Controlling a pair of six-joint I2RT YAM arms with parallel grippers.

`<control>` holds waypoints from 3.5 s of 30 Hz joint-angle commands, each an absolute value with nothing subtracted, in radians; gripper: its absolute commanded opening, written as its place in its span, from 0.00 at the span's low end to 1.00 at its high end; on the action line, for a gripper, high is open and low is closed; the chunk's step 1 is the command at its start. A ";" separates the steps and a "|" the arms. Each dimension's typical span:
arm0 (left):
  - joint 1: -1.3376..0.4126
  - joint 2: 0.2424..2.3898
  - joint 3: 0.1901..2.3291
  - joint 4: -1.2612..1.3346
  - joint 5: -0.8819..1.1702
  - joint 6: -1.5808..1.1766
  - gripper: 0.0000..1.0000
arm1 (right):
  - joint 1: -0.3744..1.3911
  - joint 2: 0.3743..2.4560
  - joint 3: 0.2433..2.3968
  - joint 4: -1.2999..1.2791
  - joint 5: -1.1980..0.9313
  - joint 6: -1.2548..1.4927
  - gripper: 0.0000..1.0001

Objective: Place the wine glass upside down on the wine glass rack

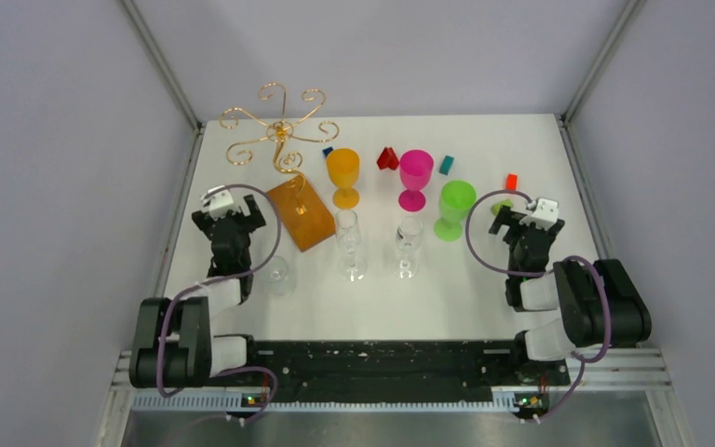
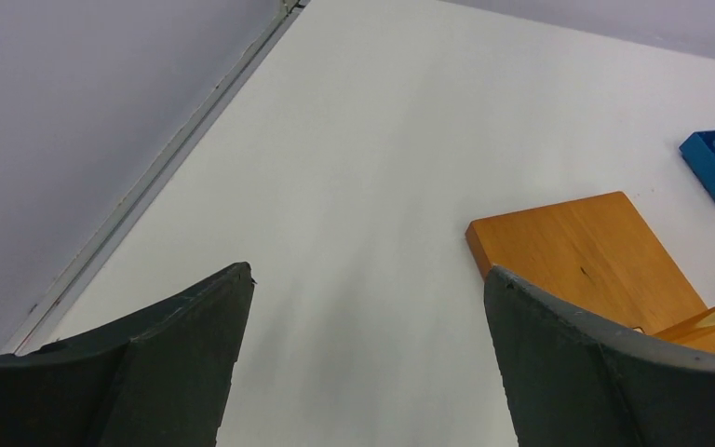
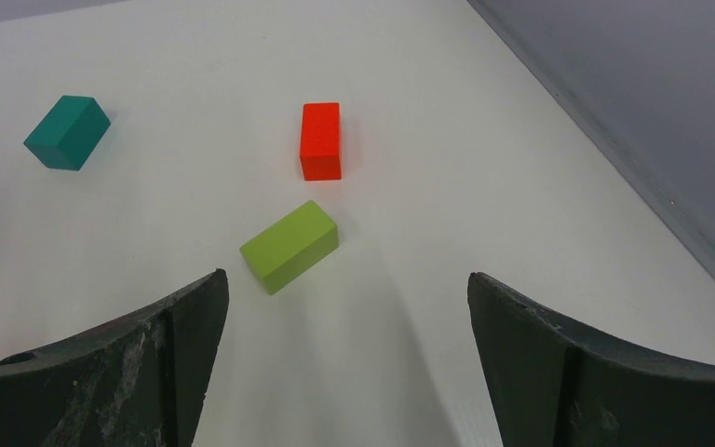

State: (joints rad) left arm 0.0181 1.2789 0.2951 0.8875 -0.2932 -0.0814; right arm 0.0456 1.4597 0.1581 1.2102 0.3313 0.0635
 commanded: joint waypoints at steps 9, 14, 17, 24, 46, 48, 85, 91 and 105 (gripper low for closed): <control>0.020 1.034 0.466 0.380 -0.402 -0.287 0.99 | 0.050 1.456 0.167 1.249 0.320 0.065 0.99; 0.020 0.935 0.513 0.189 -0.444 -0.397 0.99 | 0.050 1.457 0.167 1.249 0.320 0.065 0.99; 0.020 0.864 0.536 0.087 -0.471 -0.457 0.99 | 0.050 1.455 0.167 1.249 0.319 0.065 0.99; 0.020 0.690 0.595 -0.190 -0.548 -0.595 0.99 | 0.051 1.455 0.167 1.248 0.320 0.065 0.99; 0.021 0.536 0.651 -0.716 -0.102 -0.810 0.68 | 0.053 1.455 0.170 1.246 0.324 0.064 0.99; 0.020 0.534 0.667 -0.766 -0.098 -0.825 0.64 | 0.053 1.455 0.170 1.246 0.324 0.064 0.99; 0.020 0.532 0.593 -0.868 -0.005 -0.887 0.39 | 0.054 1.456 0.170 1.245 0.325 0.064 0.99; 0.020 0.545 0.550 -0.823 0.021 -0.920 0.39 | 0.054 1.456 0.170 1.246 0.325 0.064 0.99; 0.020 0.601 0.487 -0.727 0.009 -0.946 0.34 | 0.055 1.456 0.170 1.246 0.326 0.063 0.99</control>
State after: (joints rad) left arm 0.0181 0.5877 0.5186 -0.7872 0.0147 -0.9272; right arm 0.0460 1.4597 0.1581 1.2098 0.3309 0.0631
